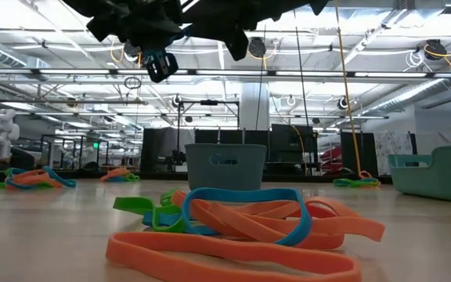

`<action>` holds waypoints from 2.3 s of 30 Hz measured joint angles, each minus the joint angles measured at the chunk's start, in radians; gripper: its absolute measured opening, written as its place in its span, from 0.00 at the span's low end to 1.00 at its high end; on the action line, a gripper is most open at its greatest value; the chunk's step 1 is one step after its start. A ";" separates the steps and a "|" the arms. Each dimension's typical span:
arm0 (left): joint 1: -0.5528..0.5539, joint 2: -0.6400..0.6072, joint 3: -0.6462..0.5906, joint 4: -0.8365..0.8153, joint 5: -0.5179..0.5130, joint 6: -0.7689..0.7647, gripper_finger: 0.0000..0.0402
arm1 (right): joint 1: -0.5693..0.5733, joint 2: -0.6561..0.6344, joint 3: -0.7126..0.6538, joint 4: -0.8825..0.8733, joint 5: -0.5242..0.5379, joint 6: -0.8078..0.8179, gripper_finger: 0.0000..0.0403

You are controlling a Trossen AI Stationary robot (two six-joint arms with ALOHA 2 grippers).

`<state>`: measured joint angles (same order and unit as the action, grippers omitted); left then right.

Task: Sort rubber bands into baskets
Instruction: Put the blue rubberband into the blue bin

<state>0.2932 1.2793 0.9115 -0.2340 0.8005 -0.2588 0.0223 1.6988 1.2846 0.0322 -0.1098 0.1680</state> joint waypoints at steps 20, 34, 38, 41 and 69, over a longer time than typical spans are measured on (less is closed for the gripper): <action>-0.028 0.000 -0.001 0.006 -0.040 -0.049 0.06 | -0.001 0.016 0.001 -0.006 0.006 0.002 0.07; -0.034 -0.001 0.003 -0.069 -0.038 -0.013 0.34 | -0.001 0.018 0.001 -0.148 0.005 0.061 0.00; 0.001 -0.005 0.003 -0.210 -0.044 0.061 0.37 | 0.000 0.018 0.000 -0.311 0.005 0.092 0.00; 0.036 -0.005 0.002 -0.317 -0.075 0.127 0.37 | 0.000 0.025 0.000 -0.376 0.011 0.113 0.00; 0.073 -0.005 0.001 -0.461 -0.387 0.194 0.37 | -0.056 0.108 0.001 -0.405 0.078 0.245 0.23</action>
<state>0.3664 1.2743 0.9123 -0.6954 0.4137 -0.0647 -0.0338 1.8069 1.2854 -0.3723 -0.0319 0.4131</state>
